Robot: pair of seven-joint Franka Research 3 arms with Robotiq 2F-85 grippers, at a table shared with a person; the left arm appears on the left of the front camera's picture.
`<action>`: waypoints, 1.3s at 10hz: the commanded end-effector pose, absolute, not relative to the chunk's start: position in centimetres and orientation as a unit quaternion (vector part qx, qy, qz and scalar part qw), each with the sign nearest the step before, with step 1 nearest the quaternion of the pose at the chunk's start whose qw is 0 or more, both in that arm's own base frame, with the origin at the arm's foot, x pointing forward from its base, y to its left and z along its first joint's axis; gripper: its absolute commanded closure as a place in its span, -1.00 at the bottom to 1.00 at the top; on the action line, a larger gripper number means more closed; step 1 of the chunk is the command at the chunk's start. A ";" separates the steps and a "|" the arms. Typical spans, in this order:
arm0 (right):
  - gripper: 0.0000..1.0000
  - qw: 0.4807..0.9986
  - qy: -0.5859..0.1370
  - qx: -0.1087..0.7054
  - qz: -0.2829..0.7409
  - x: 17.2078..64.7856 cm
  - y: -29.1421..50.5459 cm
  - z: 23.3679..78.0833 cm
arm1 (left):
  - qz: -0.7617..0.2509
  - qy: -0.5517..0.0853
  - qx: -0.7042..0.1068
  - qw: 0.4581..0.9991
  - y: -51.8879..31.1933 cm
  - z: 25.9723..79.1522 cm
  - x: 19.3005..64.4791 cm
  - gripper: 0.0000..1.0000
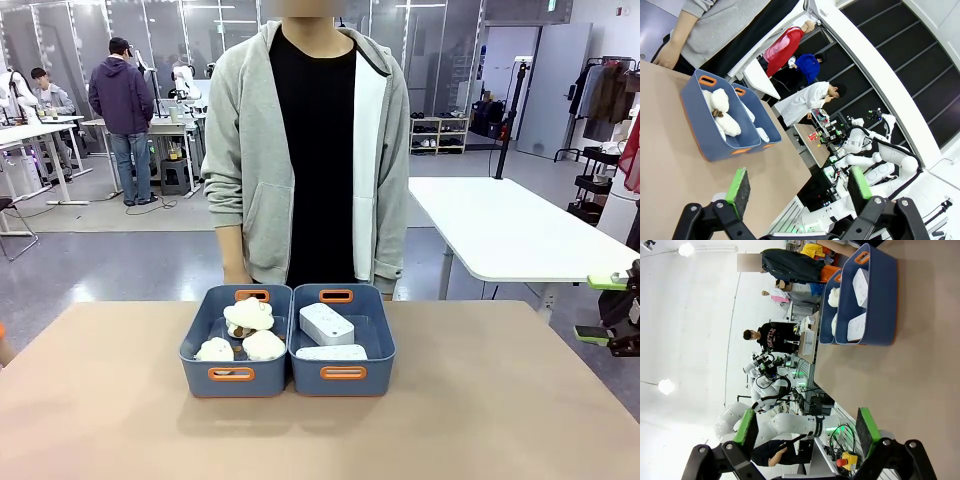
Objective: Sort the digital clocks into the basket.
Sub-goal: Pick up the Digital clock from the table and place it into the empty Plastic storage basket.
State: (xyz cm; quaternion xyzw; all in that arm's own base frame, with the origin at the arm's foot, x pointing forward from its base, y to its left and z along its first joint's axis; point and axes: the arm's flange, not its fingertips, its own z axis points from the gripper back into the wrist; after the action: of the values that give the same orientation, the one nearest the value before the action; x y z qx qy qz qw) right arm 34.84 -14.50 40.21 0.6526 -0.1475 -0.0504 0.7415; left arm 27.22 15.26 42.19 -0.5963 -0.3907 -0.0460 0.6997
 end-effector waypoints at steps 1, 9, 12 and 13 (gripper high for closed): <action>-1.00 0.742 -0.145 0.653 -0.047 34.5 -14.5 40.3 | -0.051 -0.396 -0.600 0.694 15.2 42.5 27.2 -1.00; -1.00 0.742 -0.145 0.653 -0.047 34.5 -14.5 40.3 | -0.051 -0.396 -0.600 0.694 15.2 42.5 27.2 -1.00; -1.00 0.742 -0.145 0.653 -0.047 34.5 -14.5 40.3 | -0.051 -0.396 -0.600 0.694 15.2 42.5 27.2 -1.00; -1.00 0.742 -0.145 0.653 -0.047 34.5 -14.5 40.3 | -0.051 -0.396 -0.600 0.694 15.2 42.5 27.2 -1.00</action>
State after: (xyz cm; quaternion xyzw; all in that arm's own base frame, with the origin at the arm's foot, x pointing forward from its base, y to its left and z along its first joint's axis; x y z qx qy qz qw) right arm 34.84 -14.50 40.21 0.6526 -0.1475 -0.0504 0.7415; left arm 27.22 15.26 42.19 -0.5963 -0.3907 -0.0460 0.6997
